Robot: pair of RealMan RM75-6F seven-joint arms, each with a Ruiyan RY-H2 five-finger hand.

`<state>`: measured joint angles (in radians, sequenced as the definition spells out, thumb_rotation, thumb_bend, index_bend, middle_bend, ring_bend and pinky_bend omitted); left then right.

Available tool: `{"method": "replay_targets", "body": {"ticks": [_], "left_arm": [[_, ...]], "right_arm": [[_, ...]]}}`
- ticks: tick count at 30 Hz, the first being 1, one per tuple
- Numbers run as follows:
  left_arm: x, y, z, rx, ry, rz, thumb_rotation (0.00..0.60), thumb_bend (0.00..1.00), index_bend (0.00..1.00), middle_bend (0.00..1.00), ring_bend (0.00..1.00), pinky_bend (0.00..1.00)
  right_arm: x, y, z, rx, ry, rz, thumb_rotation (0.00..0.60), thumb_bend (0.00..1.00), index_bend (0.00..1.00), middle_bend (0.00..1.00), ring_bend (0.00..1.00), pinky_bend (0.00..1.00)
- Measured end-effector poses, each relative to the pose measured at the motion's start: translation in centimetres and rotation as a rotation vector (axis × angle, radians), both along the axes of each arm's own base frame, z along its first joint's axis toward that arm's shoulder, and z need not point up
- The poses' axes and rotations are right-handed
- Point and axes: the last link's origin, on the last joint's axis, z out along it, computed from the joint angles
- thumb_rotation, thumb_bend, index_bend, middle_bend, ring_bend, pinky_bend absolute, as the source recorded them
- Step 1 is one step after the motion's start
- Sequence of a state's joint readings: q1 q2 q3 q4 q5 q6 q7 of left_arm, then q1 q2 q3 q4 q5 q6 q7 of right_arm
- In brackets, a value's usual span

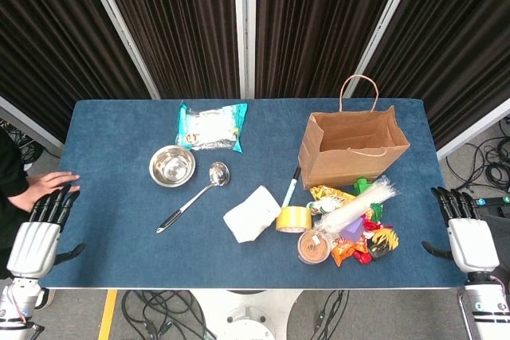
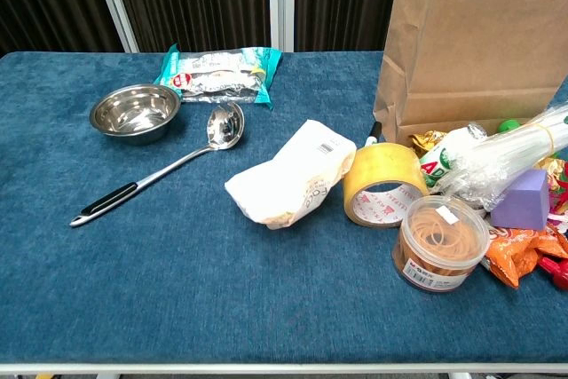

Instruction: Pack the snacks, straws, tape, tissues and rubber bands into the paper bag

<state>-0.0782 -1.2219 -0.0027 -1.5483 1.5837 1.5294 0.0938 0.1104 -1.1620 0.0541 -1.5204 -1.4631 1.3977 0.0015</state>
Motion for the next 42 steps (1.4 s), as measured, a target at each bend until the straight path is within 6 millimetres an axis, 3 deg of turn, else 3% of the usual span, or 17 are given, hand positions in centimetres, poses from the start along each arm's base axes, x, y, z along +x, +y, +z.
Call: {"method": "replay_targets", "body": {"ticks": [20, 30, 38, 42], "left_arm": [[-0.1, 0.2, -0.5, -0.013, -0.008, 0.0, 0.6, 0.16, 0.07, 0.05, 0.0, 0.12], [0.0, 0.0, 0.0, -0.006, 0.003, -0.004, 0.6, 0.16, 0.07, 0.05, 0.0, 0.12], [0.1, 0.0, -0.3, -0.019, 0.001, -0.006, 0.6, 0.16, 0.07, 0.05, 0.0, 0.12], [0.7, 0.2, -0.2, -0.016, 0.007, -0.026, 0.6, 0.16, 0.07, 0.05, 0.0, 0.12]], "right_arm": [[-0.9, 0.6, -0.4, 0.054, -0.033, -0.026, 0.6, 0.0, 0.01, 0.09, 0.0, 0.0], [-2.0, 0.7, -2.2, 0.101, -0.25, -0.041, 0.6, 0.0, 0.01, 0.09, 0.0, 0.0], [0.1, 0.4, -1.6, 0.095, -0.28, 0.025, 0.6, 0.0, 0.01, 0.1, 0.0, 0.0], [1.9, 0.4, 0.3, 0.083, -0.325, 0.046, 0.6, 0.0, 0.01, 0.1, 0.0, 0.0]]}}
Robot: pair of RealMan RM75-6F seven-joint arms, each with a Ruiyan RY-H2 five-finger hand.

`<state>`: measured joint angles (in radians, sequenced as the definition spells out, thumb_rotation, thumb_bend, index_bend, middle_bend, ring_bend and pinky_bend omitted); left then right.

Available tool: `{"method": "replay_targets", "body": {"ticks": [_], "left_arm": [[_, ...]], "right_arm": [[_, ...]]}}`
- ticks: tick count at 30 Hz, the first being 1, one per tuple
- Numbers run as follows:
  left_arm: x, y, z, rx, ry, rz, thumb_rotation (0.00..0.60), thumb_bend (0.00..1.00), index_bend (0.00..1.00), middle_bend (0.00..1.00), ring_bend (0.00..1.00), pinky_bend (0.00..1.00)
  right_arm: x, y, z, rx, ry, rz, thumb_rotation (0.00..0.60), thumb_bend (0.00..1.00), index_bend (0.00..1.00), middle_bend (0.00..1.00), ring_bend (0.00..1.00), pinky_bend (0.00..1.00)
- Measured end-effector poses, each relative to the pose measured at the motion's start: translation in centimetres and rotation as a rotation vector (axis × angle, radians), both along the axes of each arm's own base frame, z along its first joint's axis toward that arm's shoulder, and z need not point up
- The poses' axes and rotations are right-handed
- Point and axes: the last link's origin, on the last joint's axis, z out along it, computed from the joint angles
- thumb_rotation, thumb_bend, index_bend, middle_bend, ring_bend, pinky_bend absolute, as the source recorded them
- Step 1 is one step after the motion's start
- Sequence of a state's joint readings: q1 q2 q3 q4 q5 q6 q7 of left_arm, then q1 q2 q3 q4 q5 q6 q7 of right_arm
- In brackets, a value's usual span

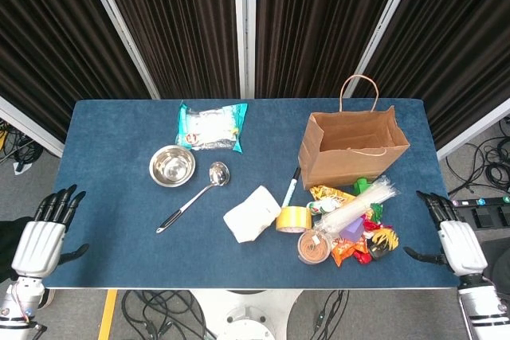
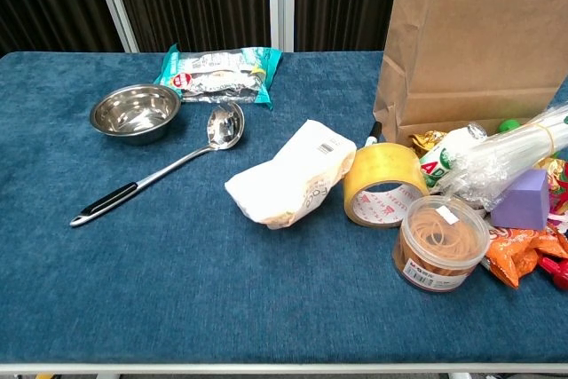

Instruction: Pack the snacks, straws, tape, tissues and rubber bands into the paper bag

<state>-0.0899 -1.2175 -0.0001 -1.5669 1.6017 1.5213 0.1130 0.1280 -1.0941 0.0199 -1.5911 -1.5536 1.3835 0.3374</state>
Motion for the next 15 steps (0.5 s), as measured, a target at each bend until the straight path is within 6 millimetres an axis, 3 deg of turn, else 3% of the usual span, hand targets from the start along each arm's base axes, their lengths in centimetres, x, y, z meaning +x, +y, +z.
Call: {"method": "replay_targets", "body": {"ticks": [7, 15], "left_arm": [[-0.3, -0.1, -0.1, -0.007, -0.009, 0.014, 0.6, 0.16, 0.07, 0.05, 0.0, 0.12], [-0.4, -0.2, 0.0, -0.001, -0.021, 0.012, 0.6, 0.16, 0.07, 0.05, 0.0, 0.12]], "right_arm": [[2.7, -0.1, 4.4, -0.039, -0.035, 0.015, 0.6, 0.0, 0.01, 0.1, 0.0, 0.0], [4.1, 0.1, 3.4, 0.027, 0.0, 0.051, 0.6, 0.0, 0.02, 0.1, 0.0, 0.0]]}}
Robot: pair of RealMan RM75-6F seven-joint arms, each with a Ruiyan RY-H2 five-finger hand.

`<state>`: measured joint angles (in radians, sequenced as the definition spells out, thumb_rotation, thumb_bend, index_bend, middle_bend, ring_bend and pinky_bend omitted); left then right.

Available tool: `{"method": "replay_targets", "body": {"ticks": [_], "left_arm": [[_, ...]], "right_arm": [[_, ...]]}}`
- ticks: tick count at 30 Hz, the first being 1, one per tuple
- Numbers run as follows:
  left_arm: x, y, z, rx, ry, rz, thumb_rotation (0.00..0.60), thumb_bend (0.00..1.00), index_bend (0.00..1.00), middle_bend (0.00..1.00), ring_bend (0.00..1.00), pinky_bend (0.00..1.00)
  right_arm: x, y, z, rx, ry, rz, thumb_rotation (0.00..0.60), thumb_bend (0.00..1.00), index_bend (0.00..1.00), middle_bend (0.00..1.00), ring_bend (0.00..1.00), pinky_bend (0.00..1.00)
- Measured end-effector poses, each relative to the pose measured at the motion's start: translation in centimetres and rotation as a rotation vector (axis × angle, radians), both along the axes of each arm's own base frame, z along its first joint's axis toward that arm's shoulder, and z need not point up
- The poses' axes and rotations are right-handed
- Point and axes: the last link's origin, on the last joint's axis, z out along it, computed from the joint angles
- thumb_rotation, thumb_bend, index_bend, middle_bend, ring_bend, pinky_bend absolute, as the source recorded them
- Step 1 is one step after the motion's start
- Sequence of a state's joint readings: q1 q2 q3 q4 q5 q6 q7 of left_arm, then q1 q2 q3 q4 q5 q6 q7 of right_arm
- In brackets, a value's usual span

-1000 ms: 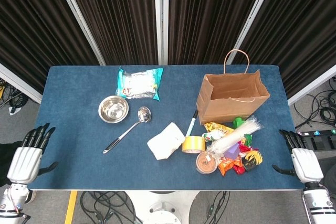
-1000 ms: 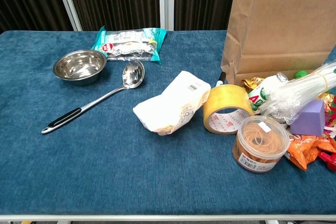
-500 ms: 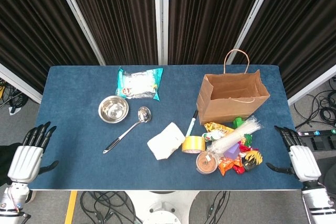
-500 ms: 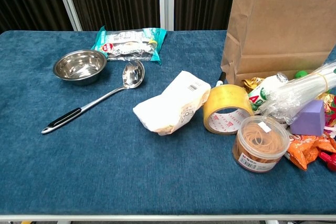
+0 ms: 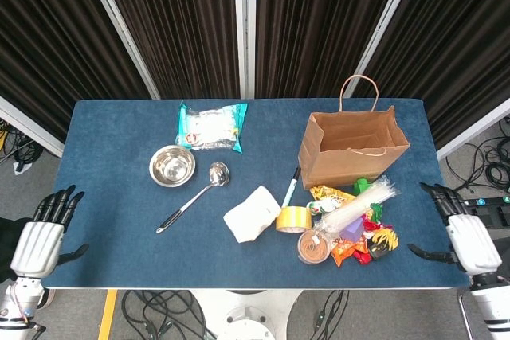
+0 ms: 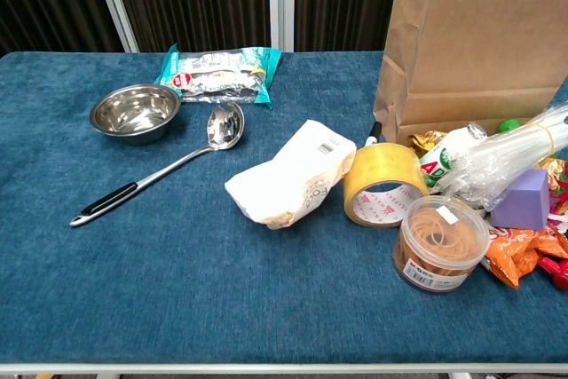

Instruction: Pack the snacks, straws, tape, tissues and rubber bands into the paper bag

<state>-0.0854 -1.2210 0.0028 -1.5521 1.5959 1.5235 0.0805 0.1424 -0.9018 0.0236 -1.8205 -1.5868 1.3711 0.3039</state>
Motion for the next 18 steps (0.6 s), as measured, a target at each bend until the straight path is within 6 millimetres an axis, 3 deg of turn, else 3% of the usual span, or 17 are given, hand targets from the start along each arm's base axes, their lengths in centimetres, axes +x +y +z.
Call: {"method": "replay_targets", "body": {"ticks": [6, 18], "left_arm": [[-0.3, -0.1, 0.0, -0.007, -0.002, 0.005, 0.6, 0.16, 0.07, 0.05, 0.0, 0.12], [-0.8, -0.4, -0.2, -0.016, 0.002, 0.013, 0.6, 0.16, 0.07, 0.05, 0.0, 0.12]], "right_arm": [[0.0, 0.7, -2.2, 0.027, 0.038, -0.006, 0.6, 0.0, 0.02, 0.1, 0.0, 0.0], [-5.0, 1.8, -5.2, 0.046, 0.07, -0.118, 0.6, 0.0, 0.04, 0.13, 0.0, 0.0]]}}
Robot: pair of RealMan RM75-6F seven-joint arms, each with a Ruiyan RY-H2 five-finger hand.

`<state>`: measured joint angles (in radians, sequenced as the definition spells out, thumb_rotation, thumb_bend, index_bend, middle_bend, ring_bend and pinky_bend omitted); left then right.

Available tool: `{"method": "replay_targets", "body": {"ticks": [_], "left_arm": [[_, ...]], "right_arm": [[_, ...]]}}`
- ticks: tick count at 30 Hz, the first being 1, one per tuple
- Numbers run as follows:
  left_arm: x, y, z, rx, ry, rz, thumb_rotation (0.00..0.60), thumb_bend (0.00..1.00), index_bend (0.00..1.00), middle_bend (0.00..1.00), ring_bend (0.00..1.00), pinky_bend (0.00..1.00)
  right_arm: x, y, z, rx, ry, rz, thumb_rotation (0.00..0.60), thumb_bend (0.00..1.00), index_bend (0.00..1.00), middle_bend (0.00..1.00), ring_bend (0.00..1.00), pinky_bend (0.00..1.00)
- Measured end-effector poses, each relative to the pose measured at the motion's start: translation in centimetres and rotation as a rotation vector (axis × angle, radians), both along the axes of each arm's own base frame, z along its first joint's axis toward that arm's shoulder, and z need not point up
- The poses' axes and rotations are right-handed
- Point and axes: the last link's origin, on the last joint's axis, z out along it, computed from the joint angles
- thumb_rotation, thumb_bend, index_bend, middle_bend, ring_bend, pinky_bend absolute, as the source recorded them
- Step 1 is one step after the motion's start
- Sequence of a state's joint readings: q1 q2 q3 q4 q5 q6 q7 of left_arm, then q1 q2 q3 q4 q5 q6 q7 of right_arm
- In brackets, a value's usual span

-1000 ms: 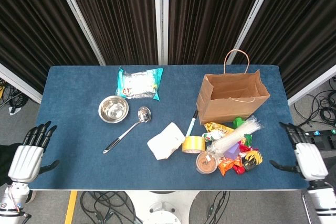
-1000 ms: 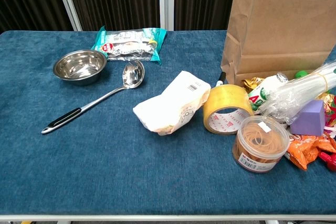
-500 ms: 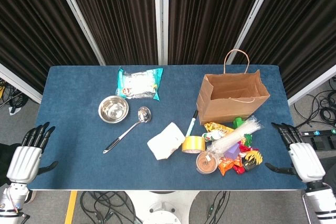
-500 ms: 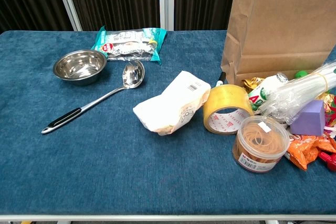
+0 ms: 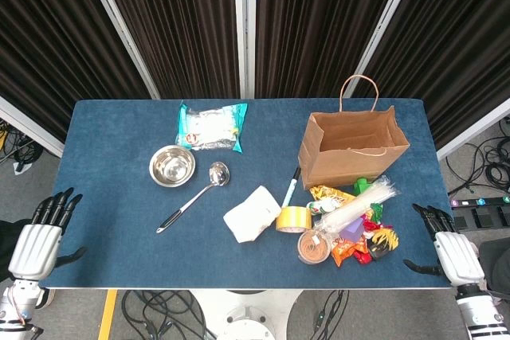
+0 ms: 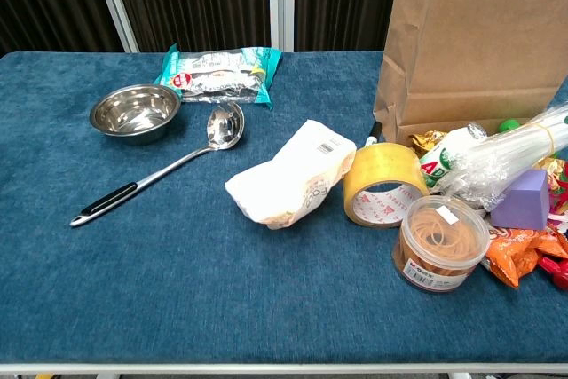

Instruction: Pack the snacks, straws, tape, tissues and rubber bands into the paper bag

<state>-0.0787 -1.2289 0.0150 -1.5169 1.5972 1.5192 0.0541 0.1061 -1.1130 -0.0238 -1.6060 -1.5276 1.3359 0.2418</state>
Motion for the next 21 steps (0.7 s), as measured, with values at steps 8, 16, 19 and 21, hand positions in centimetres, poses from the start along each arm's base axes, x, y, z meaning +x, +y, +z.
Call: {"method": "replay_targets", "body": {"ticks": [8, 16, 19, 21], "left_arm": [[-0.2, 0.3, 0.1, -0.031, 0.037, -0.016, 0.6, 0.16, 0.07, 0.05, 0.0, 0.12], [-0.4, 0.1, -0.2, -0.057, 0.054, -0.012, 0.6, 0.16, 0.07, 0.05, 0.0, 0.12], [-0.6, 0.1, -0.2, -0.056, 0.064, -0.016, 0.6, 0.16, 0.07, 0.05, 0.0, 0.12], [-0.7, 0.1, -0.1, -0.052, 0.071, -0.02, 0.6, 0.16, 0.07, 0.05, 0.0, 0.12]], "right_arm": [[-1.9, -0.3, -2.9, -0.073, -0.184, 0.0, 0.6, 0.0, 0.15, 0.22, 0.11, 0.09], [-4.1, 0.0, -5.6, -0.176, -0.37, -0.006, 0.6, 0.0, 0.26, 0.3, 0.2, 0.23], [-4.5, -0.1, -6.6, -0.179, -0.447, -0.024, 0.6, 0.01, 0.26, 0.3, 0.2, 0.24], [-4.5, -0.4, -7.5, -0.178, -0.486, -0.031, 0.6, 0.01, 0.26, 0.3, 0.2, 0.24]]}}
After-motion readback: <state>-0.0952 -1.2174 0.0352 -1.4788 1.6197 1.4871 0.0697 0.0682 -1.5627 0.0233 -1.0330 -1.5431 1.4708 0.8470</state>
